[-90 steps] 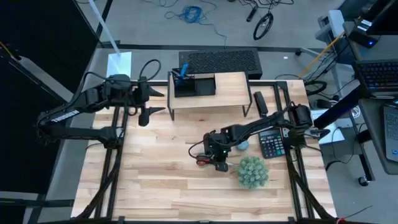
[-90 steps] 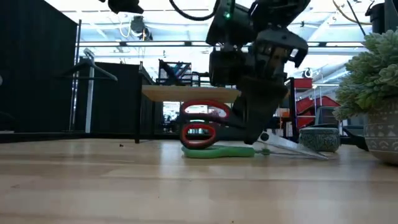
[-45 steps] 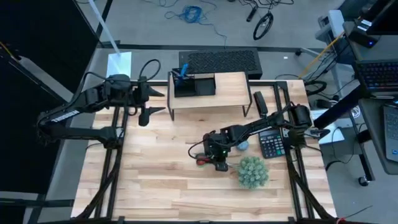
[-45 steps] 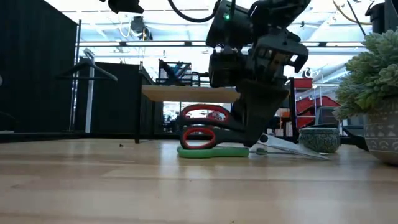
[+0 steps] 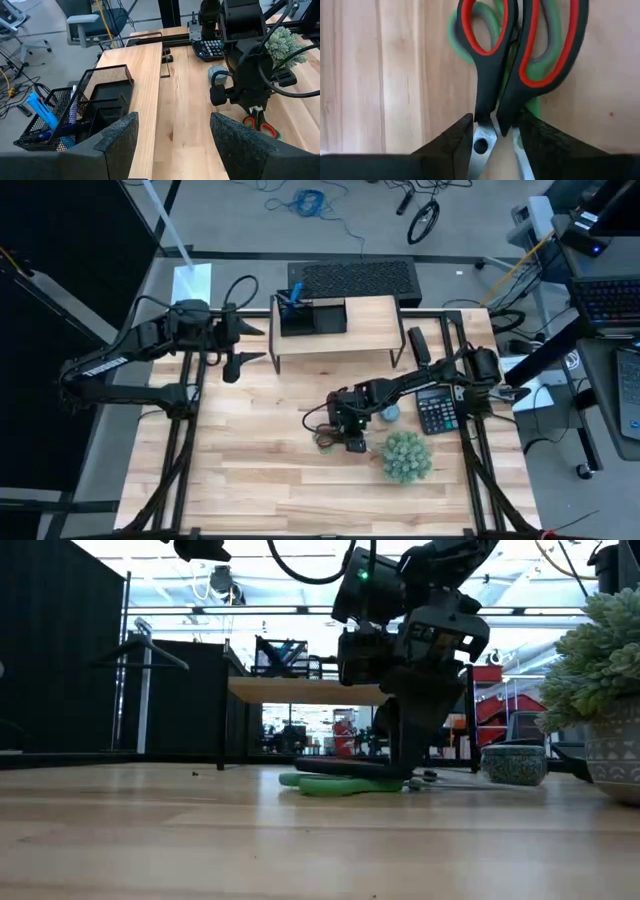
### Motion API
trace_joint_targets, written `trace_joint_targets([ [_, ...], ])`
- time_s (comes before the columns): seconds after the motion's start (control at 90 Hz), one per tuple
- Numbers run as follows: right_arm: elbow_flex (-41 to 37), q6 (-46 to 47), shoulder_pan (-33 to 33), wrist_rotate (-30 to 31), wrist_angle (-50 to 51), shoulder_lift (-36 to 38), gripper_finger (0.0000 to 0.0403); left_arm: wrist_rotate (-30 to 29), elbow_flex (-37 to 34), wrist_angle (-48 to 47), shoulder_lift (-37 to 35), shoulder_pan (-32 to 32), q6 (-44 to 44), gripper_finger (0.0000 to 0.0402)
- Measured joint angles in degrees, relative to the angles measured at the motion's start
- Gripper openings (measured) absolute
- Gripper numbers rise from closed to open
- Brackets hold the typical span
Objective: Pick and place office supplies into organizer
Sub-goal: Remove the black scissors from the desk organizer on the shelf, then remove the blue pen from the desk organizer on the shelf
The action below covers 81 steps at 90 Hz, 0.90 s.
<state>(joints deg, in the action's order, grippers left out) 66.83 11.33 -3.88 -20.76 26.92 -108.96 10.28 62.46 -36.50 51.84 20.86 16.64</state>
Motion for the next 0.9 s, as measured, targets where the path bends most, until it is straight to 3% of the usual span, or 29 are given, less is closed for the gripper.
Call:
trace_joint_targets([
  [0.367,9.97,-4.74,2.04,6.21,14.94,1.87,0.0142,-0.02,0.0,0.03,1.43,-0.02,0.11,0.0235],
  [0.567,17.26,-6.29,5.0,6.94,17.82,2.13,0.0142,-0.11,0.0,0.41,1.43,0.0,-0.26,0.0235],
  [0.9,30.92,-11.85,14.65,10.89,18.01,2.57,0.0141,-7.55,0.0,0.42,1.41,0.12,-0.23,0.0235],
])
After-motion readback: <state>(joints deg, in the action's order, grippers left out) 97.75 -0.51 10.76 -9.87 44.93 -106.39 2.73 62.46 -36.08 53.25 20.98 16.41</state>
